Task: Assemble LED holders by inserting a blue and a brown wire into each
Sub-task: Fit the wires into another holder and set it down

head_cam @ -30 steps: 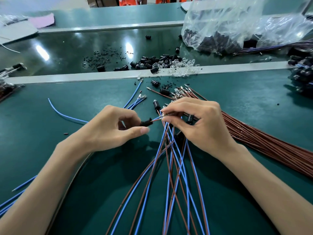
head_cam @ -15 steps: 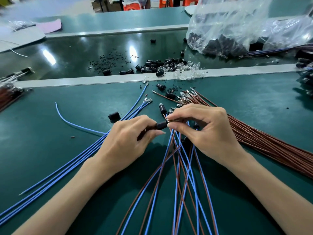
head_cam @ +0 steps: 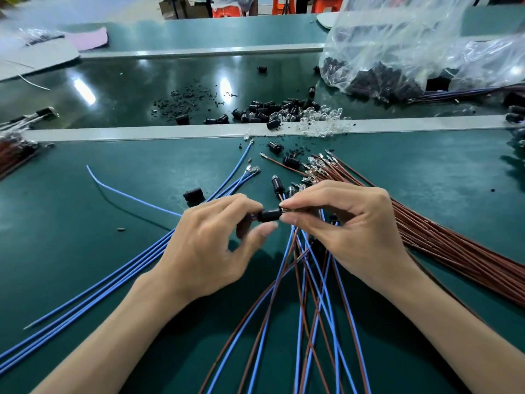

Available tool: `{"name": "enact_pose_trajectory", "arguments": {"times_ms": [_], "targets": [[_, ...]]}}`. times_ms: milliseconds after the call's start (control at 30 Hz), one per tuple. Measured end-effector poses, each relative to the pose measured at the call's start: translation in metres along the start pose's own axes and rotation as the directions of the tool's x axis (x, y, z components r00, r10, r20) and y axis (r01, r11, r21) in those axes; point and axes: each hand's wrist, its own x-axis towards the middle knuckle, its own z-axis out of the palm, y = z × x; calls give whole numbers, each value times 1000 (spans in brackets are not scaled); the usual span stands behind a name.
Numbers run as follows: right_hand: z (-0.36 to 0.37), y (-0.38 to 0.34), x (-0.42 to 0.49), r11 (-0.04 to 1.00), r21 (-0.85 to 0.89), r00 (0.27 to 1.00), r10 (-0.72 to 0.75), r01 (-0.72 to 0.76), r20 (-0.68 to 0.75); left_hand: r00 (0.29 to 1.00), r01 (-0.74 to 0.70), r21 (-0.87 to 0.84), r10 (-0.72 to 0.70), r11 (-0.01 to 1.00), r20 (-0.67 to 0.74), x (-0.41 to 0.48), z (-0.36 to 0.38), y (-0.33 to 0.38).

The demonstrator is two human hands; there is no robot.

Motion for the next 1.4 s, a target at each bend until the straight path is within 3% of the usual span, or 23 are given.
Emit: {"name": "enact_pose_trajectory", "arguments": {"times_ms": [133, 533, 800, 1000, 1133, 1267, 1400], "targets": [[-1, 0, 1, 1000, -21, 1000, 2, -2, -5, 996, 43, -59, -38, 997, 80, 2, -3, 0], [-2, 2, 0, 999, -10, 998, -32, 32, 50, 989, 78, -126, -61, 989, 136, 1, -2, -3], [0, 0, -1, 997, 71, 997, 14, -20, 71, 988, 76, -168, -51, 983, 147, 1, -4, 0], [0, 3, 1, 991, -87, 980, -82, 100, 182, 979, 127, -280, -74, 952, 189, 5, -6, 1], [2, 3, -1, 977, -144, 954, -113, 158, 276, 950, 251, -391, -147, 886, 277, 4, -8, 0], [6, 0, -4, 977, -163, 962, -89, 134, 258, 868, 438, -496, -210, 750, 449, 4, -15, -3], [6, -3, -5, 982, -141, 954, -81, 126, 287, 852, 459, -480, -217, 747, 477, 6, -15, -2]]}}
